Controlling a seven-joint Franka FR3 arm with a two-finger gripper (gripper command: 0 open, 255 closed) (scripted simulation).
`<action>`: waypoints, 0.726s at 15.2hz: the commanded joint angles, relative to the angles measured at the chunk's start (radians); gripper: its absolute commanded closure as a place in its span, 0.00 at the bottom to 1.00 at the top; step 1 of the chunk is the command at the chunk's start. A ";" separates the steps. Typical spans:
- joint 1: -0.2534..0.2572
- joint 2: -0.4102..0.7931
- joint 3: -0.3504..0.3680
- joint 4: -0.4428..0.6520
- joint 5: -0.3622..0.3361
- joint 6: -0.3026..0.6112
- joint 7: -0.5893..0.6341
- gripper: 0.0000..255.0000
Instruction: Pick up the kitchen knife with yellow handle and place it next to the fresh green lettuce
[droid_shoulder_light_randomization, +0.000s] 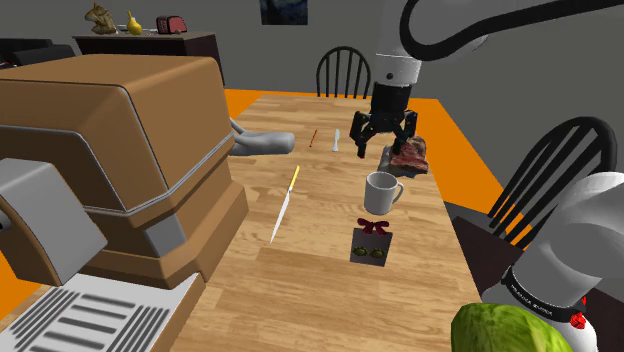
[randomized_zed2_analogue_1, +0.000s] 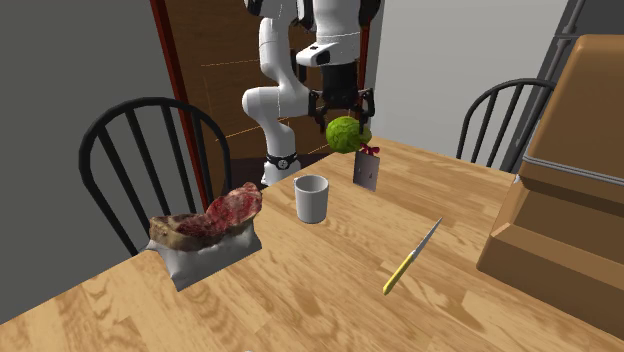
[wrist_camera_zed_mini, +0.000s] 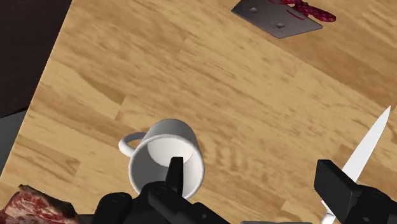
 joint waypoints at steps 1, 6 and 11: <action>-0.009 0.067 0.040 0.020 -0.004 0.059 0.068 0.00; -0.030 0.248 0.138 0.094 -0.050 0.183 0.257 0.00; -0.045 0.456 0.209 0.206 -0.161 0.275 0.470 0.00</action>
